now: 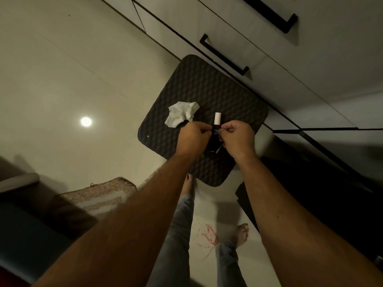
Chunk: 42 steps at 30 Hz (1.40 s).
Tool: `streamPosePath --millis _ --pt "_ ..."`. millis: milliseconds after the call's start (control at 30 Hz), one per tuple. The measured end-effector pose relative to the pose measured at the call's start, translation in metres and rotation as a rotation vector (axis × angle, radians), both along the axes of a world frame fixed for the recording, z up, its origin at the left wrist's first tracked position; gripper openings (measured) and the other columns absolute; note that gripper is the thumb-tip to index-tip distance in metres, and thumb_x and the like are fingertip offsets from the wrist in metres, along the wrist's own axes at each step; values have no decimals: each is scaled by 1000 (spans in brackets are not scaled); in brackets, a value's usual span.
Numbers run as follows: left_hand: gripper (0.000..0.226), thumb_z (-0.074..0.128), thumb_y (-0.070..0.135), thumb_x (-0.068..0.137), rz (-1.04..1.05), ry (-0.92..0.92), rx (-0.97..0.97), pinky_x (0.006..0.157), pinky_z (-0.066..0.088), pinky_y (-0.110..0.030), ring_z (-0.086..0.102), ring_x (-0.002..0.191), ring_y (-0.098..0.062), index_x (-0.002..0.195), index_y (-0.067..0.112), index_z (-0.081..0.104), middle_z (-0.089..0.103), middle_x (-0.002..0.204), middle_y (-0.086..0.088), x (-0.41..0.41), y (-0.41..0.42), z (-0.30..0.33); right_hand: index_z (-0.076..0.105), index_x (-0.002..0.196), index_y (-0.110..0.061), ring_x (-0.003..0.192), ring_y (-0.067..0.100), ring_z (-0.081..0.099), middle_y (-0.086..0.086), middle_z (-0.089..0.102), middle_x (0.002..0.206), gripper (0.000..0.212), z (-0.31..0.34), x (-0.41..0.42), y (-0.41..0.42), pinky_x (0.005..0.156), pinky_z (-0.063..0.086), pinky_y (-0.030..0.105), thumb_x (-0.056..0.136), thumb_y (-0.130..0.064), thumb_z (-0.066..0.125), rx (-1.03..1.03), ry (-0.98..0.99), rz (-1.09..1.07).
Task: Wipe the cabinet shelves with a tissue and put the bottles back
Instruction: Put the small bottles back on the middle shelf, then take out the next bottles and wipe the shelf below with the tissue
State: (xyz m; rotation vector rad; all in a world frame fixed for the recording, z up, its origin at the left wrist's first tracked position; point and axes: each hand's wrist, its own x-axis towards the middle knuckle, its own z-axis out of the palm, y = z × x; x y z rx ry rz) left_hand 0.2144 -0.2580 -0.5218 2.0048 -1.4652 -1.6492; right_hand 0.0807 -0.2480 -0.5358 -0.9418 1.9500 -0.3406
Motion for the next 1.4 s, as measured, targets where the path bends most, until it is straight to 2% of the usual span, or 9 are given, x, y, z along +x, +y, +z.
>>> streamPosePath --millis 233,367,467,633,800,900,1067,1167,1400 --pt "16 68 35 88 126 -184 -320 70 44 -15 57 84 -1 102 27 64 64 97 11 28 -4 21 71 101 -13 84 9 66 -1 71 93 13 18 -9 -2 68 47 15 89 -18 67 -77 88 11" --pt "49 73 41 83 77 -280 -272 79 44 -22 52 102 -12 125 23 54 55 121 0 40 -22 14 70 102 -15 86 10 67 -2 71 92 13 28 -13 2 78 57 29 90 -20 67 -108 32 -8" --pt "26 60 33 94 -45 -336 -241 83 44 -29 53 104 -17 115 18 64 56 119 -5 42 -26 10 68 98 -22 85 8 67 -5 69 90 8 37 -15 12 75 58 30 89 -21 67 -135 -17 -17" --pt "5 58 26 94 109 -121 -249 71 48 -21 59 83 -7 91 24 60 63 95 4 38 -7 49 65 97 -25 73 0 68 -7 68 89 10 71 -26 43 61 55 19 90 -19 66 -199 -106 -48" --pt "9 61 19 92 247 351 -86 82 59 -38 70 93 -25 98 15 64 71 99 -9 9 53 135 66 108 -18 79 6 70 -4 69 94 18 146 -48 94 61 53 20 90 -15 65 -315 -206 -95" --pt "15 59 18 92 164 486 -94 79 58 -32 71 88 -19 104 11 65 72 96 -5 -19 101 193 66 109 -18 89 12 68 -4 69 97 20 209 -71 139 68 55 27 89 -13 66 -434 -230 -86" --pt "15 54 15 95 -9 559 -127 71 58 -27 73 84 -18 103 9 66 75 89 -3 -84 184 288 60 118 -31 93 13 67 -10 65 111 35 306 -130 243 66 52 23 86 -20 72 -549 -221 -79" --pt "15 54 9 95 -108 623 -149 63 54 -23 71 72 -11 92 14 68 74 78 1 -124 227 331 58 119 -33 81 17 67 -5 63 116 41 345 -162 301 59 48 19 84 -18 74 -579 -213 -84" --pt "16 57 16 96 -375 665 -180 78 56 -37 71 86 -23 106 7 66 74 96 -14 -218 308 405 56 100 -42 88 10 68 -9 67 103 26 415 -220 418 66 56 27 87 -26 71 -775 -74 -388"
